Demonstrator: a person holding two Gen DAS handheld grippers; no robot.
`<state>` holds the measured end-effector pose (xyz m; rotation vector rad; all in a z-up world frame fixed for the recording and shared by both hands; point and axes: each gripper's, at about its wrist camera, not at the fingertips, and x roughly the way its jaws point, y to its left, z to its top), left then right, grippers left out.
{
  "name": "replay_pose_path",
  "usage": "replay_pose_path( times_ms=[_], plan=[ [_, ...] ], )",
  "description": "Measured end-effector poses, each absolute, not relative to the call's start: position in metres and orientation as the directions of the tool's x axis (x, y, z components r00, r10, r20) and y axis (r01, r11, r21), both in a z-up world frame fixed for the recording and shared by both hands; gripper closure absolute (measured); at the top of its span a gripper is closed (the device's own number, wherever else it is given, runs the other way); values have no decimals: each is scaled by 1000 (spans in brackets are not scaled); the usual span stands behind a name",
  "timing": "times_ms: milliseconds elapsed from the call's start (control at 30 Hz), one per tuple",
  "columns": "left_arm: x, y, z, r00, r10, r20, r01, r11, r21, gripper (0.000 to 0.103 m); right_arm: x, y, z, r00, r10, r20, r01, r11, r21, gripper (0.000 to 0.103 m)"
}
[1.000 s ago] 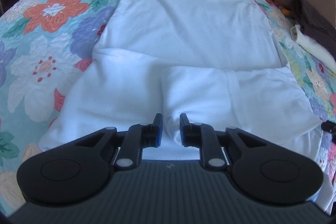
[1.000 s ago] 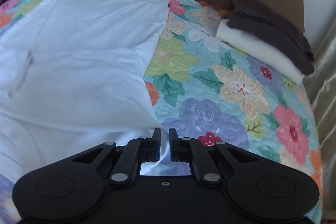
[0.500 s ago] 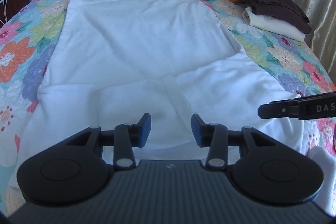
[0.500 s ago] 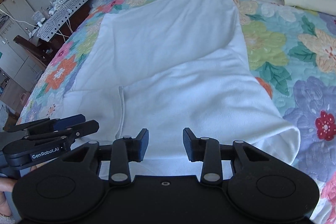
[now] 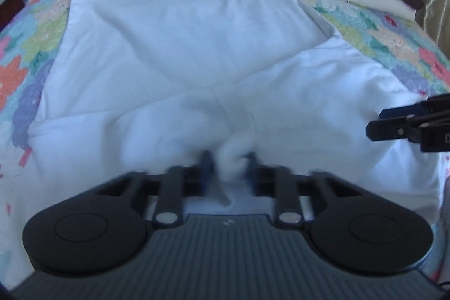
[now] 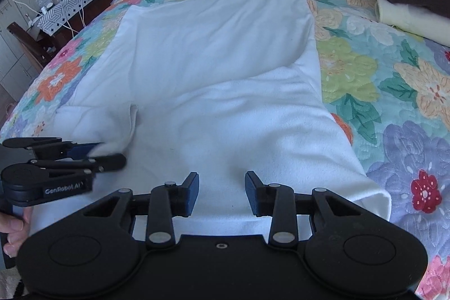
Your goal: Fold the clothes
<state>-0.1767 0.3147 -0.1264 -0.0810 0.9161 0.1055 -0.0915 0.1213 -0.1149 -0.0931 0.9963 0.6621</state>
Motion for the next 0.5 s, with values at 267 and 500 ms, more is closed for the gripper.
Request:
replay_pose_path(
  times_ms=[267, 500],
  plan=[
    [-209, 361, -87, 662, 183, -727, -332, 941, -66, 95, -91, 114, -126, 360, 474, -803, -565, 796, 217, 61],
    [-263, 422, -52, 684, 277, -674, -520, 834, -185, 95, -91, 106, -126, 347, 493, -798, -552, 795, 251, 61]
  ],
)
